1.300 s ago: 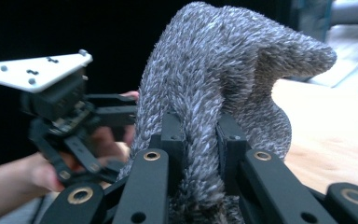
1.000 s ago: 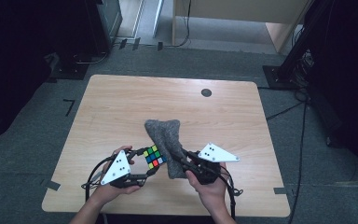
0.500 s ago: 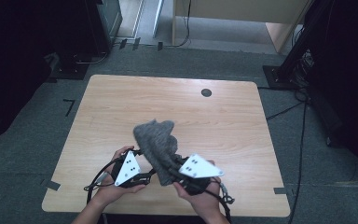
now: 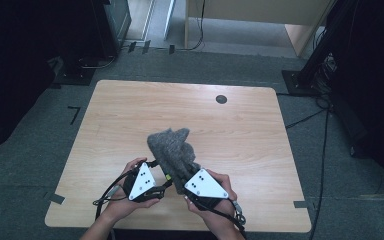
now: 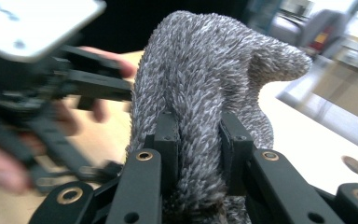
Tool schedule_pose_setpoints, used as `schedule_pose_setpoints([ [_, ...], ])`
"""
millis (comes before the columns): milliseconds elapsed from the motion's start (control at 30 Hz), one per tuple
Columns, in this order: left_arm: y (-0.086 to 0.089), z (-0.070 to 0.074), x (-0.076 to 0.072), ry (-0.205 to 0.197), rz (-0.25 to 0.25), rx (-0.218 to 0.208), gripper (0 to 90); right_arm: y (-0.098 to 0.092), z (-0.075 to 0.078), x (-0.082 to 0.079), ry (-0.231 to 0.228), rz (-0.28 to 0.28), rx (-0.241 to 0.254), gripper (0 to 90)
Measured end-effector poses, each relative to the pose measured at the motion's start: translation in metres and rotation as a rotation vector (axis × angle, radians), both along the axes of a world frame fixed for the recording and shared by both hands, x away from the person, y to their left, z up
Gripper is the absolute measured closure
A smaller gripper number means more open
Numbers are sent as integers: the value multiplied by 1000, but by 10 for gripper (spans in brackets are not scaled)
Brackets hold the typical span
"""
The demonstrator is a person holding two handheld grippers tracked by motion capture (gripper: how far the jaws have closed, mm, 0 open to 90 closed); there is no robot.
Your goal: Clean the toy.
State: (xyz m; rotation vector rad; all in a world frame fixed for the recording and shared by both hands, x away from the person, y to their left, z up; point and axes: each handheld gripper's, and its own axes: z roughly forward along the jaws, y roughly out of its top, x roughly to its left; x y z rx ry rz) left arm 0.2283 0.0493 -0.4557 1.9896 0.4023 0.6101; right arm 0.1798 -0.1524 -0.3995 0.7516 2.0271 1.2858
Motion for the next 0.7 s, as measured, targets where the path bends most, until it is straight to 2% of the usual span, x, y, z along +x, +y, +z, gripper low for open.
schedule_pose_setpoints([
  [100, 2, 3, -1, -6, -6, -22, 342, 12, -2, -7, -24, 47, -70, 733],
  [167, 3, 4, -1, -10, -7, -30, 343, 12, -1, -6, -44, 30, -95, 734],
  [267, 7, 5, 0, -7, -12, -49, 344, -4, 5, 1, -21, -29, -24, 733],
  [367, 13, 8, 2, 0, -29, -103, 344, -31, 13, 10, 19, -91, 123, 730],
  [433, 18, 10, 2, 4, -52, -158, 344, -46, 15, 16, 69, -57, 243, 733],
  [467, 20, 11, 2, 8, -62, -179, 344, -50, 14, 18, 97, -28, 282, 734],
  [533, 23, 13, 1, 1, -83, -214, 343, -51, 11, 22, 147, 21, 315, 734],
  [600, 25, 15, -1, -15, -85, -248, 343, -47, 7, 25, 166, 49, 314, 737],
  [633, 27, 16, -2, -28, -82, -250, 344, -45, 3, 26, 176, 52, 312, 739],
  [700, 29, 16, -2, -28, -90, -268, 346, -46, -1, 28, 197, 43, 325, 740],
])
